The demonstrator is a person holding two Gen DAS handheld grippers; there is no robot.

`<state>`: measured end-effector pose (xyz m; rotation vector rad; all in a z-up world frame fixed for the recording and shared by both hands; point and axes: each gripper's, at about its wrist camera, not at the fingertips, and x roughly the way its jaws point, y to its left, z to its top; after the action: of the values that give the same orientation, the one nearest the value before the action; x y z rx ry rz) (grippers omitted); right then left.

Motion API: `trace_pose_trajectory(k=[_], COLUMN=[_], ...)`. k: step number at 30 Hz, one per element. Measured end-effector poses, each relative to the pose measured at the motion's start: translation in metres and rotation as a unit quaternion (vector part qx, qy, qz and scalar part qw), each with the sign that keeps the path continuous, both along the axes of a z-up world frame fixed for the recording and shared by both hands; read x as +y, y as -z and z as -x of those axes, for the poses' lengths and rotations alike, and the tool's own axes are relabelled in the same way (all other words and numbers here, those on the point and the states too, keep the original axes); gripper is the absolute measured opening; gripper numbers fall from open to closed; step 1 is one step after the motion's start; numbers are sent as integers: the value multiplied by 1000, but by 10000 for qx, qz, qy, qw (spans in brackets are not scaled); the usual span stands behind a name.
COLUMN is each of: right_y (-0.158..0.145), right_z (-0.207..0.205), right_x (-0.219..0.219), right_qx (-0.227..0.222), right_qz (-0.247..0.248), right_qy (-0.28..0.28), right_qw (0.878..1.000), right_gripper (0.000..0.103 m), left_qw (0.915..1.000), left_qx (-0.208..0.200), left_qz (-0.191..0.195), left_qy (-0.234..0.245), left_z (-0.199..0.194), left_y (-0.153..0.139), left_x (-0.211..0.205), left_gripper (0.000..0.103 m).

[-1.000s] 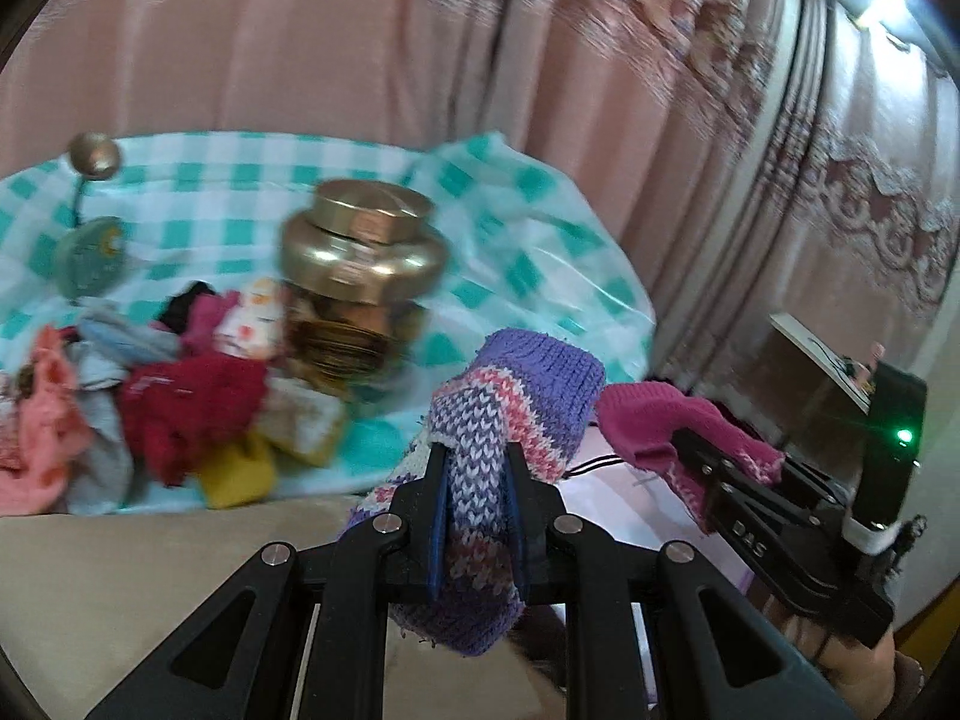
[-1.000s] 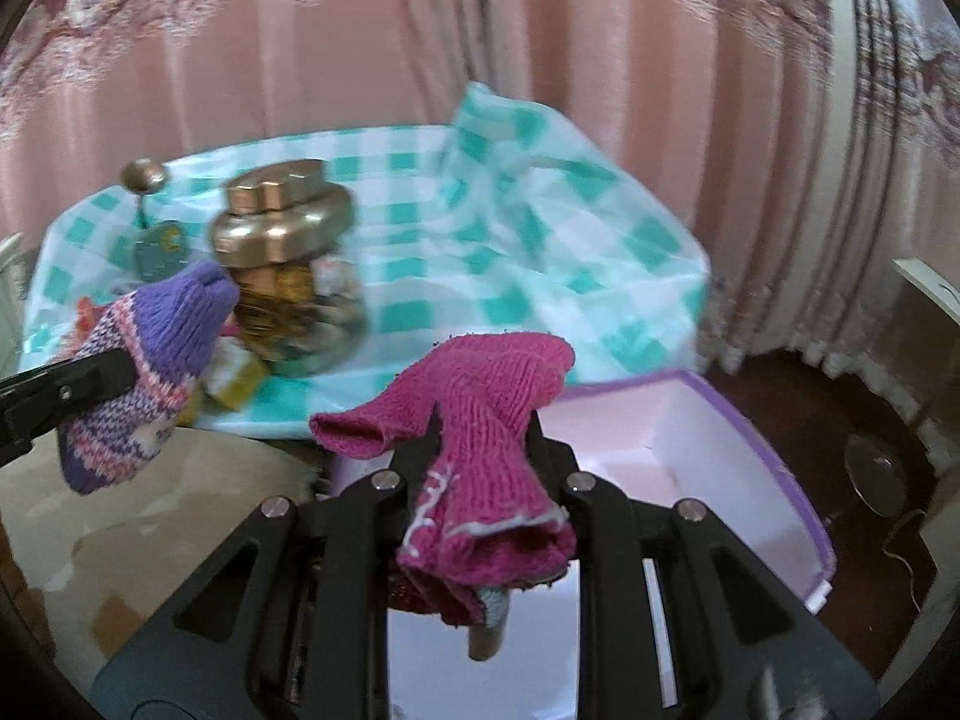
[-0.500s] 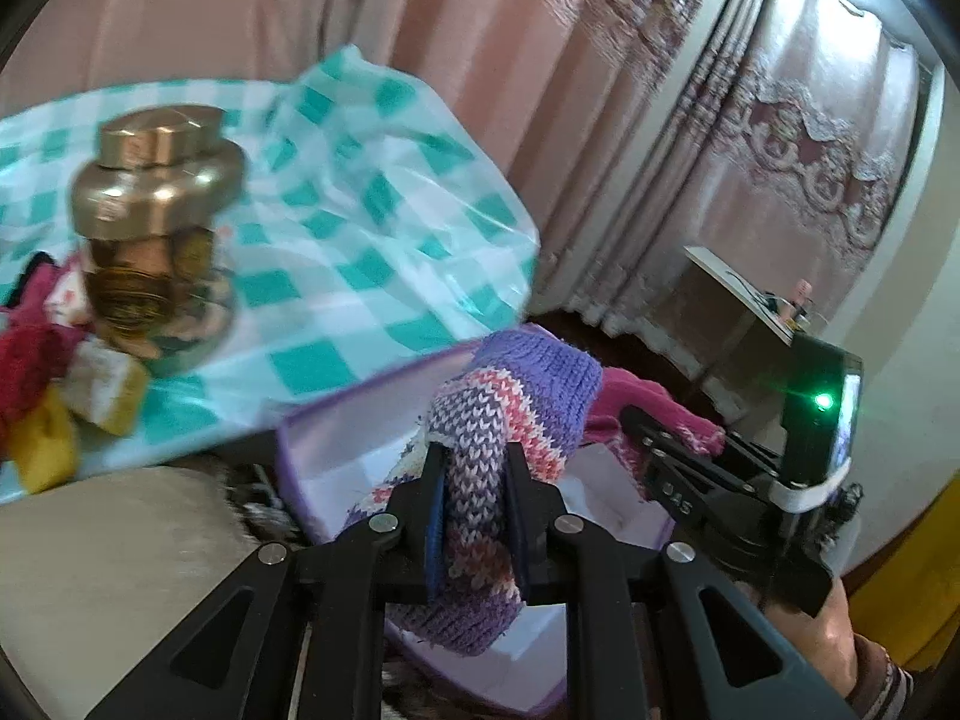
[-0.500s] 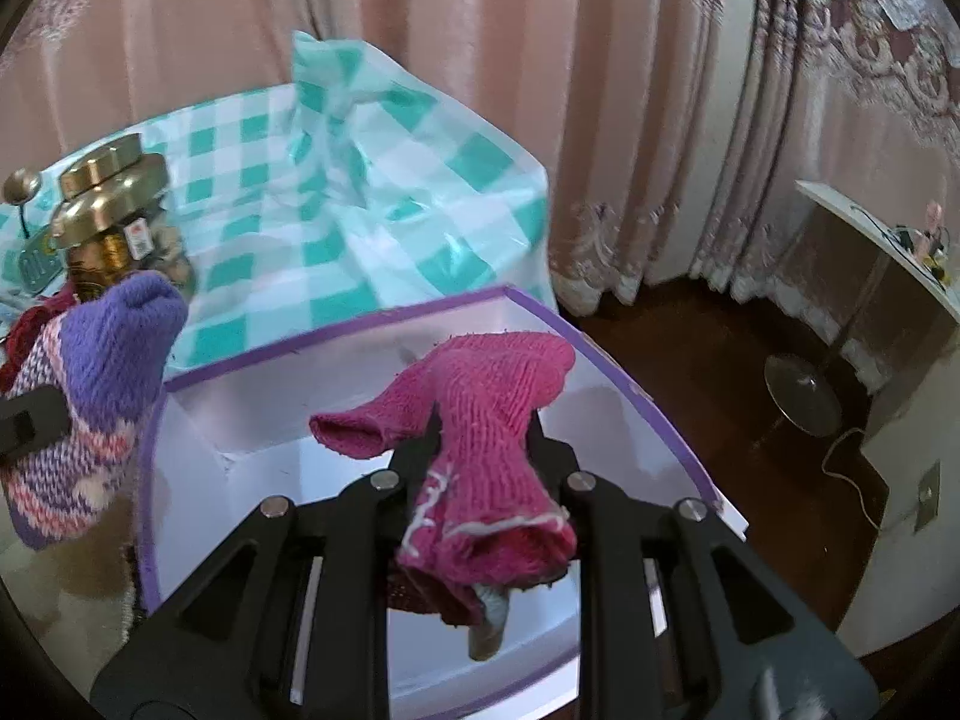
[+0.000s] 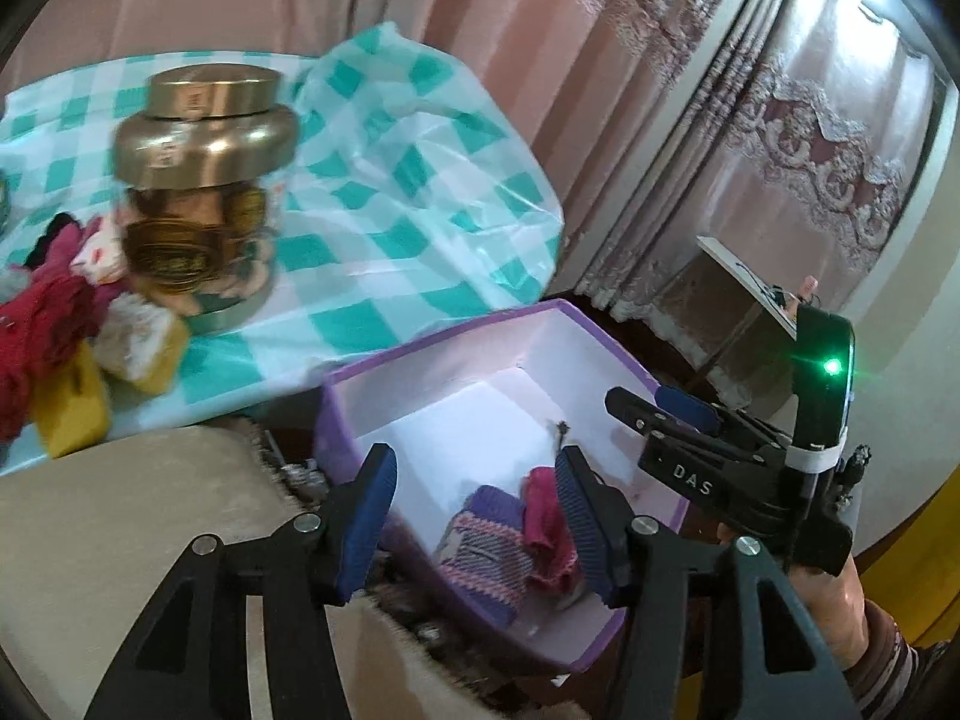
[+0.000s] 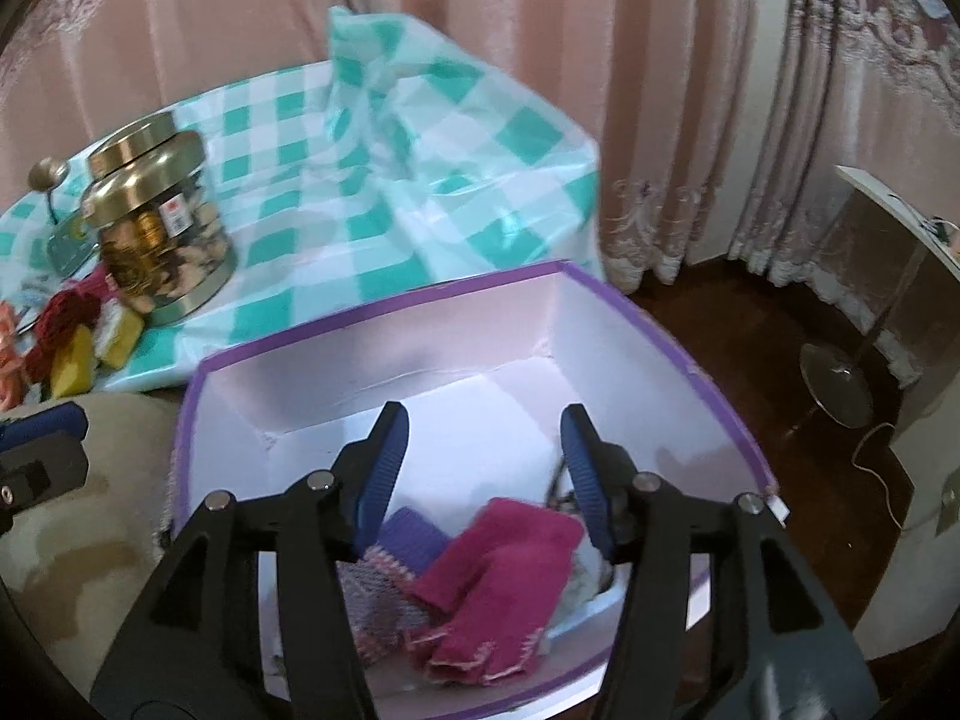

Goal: Organize soft objects
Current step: 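Move both open tools back over the table items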

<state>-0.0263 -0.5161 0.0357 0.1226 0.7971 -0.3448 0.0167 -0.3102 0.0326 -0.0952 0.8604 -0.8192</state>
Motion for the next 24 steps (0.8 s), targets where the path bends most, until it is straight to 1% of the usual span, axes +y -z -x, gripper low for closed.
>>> trace_pose_trajectory(k=[6,12,15,19,24], right_y=[-4,-15,-18,-21,-23], right_z=[-10,-29,-37,-47,-58], right_x=[32,84,108,137,166], right_qx=[32,-70,-119,-141,-149], right_qz=[-26,34,79,83,78], right_qy=[-400,-1106,-1407,-1766,-2173], right_qw=[9992,9938,9899,9841,9760], right_gripper=[58,60,63,64,66], left_qw=[9992,9960,9928,9869,9798], left_qx=[15,-13,27,160,262], left_qz=[35,109,118,214,280], left_qy=[-386,-882,-1188,-1588,-1965], left_z=[-8,-16,-21,-26,-33], left_y=[-2,-7,-6,-2,2], left_x=[39,83,109,147,182], left_gripper=[56,56,56,56,56])
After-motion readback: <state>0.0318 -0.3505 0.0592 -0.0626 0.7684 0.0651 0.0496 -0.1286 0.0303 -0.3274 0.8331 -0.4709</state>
